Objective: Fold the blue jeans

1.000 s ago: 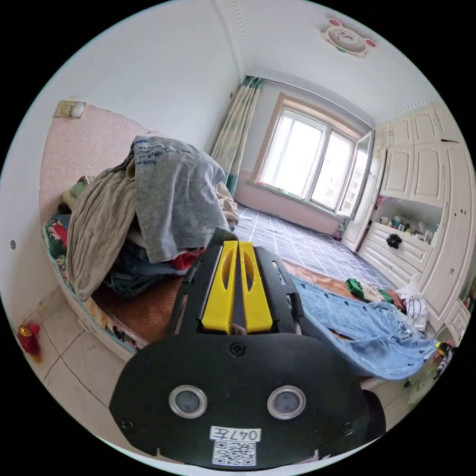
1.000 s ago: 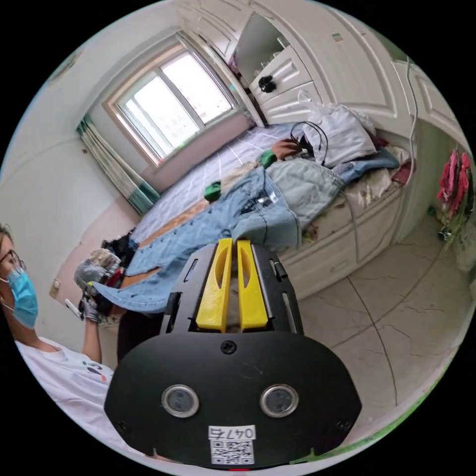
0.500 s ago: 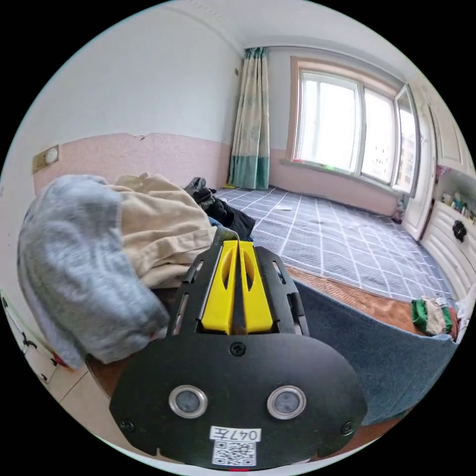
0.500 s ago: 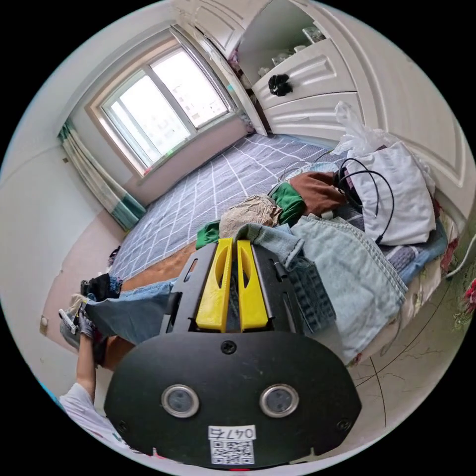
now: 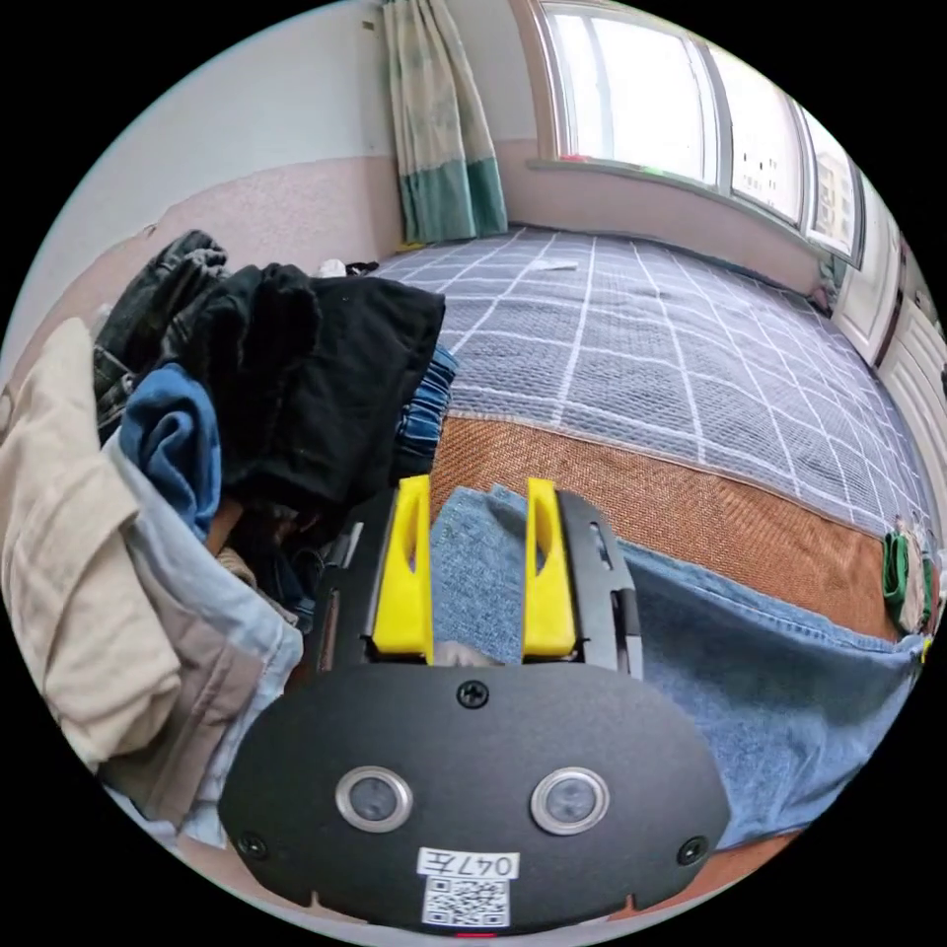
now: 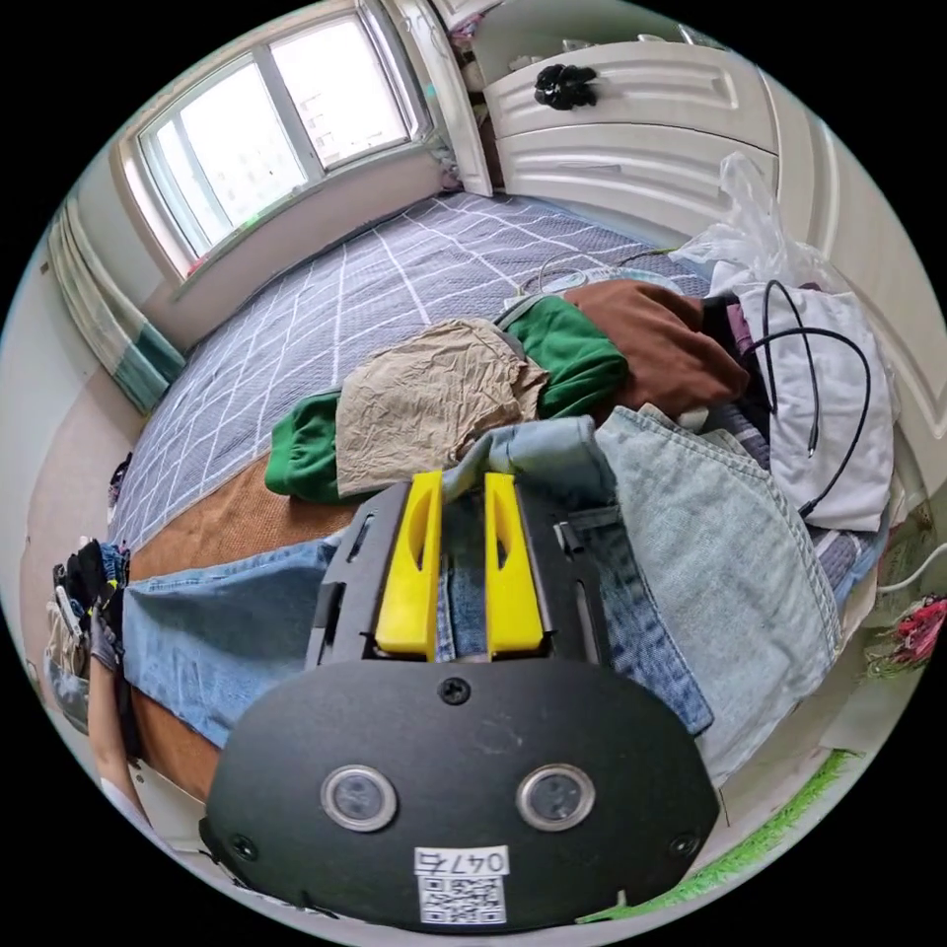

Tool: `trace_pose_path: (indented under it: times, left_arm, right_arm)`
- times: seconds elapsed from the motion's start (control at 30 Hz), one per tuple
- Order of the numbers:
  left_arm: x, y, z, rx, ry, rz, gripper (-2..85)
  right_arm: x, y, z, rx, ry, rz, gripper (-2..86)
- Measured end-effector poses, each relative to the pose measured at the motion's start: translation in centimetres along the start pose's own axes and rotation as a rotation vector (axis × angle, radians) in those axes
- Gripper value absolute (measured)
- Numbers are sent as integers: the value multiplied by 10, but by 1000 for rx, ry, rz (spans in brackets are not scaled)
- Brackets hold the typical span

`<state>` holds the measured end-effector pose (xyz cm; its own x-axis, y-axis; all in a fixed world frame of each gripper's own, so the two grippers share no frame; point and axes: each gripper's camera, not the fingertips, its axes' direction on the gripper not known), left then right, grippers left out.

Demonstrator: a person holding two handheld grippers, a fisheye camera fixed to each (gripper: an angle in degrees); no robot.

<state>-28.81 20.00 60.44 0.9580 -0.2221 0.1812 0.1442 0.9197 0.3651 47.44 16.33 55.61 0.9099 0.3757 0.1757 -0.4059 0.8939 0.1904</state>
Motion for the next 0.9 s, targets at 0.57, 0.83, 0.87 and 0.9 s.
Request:
trace_pose_path:
  times: [0.57, 0.83, 0.87, 0.9]
  left_arm:
    - [-19, 180, -77, -23, 469, 223, 137]
    - [-130, 239, -40, -92, 511, -57, 153]
    - [-144, 246, -36, -96, 524, -102, 153]
    - [-150, 249, -35, -92, 525, -122, 153]
  right_arm:
    - [-263, 140, -140, -154, -268, -1110, 36]
    - [-317, 136, -162, -216, -15, -1249, 4]
    - [-315, 132, -185, -157, -24, -1226, 1]
    - [-313, 130, -193, -135, -36, -1214, 0]
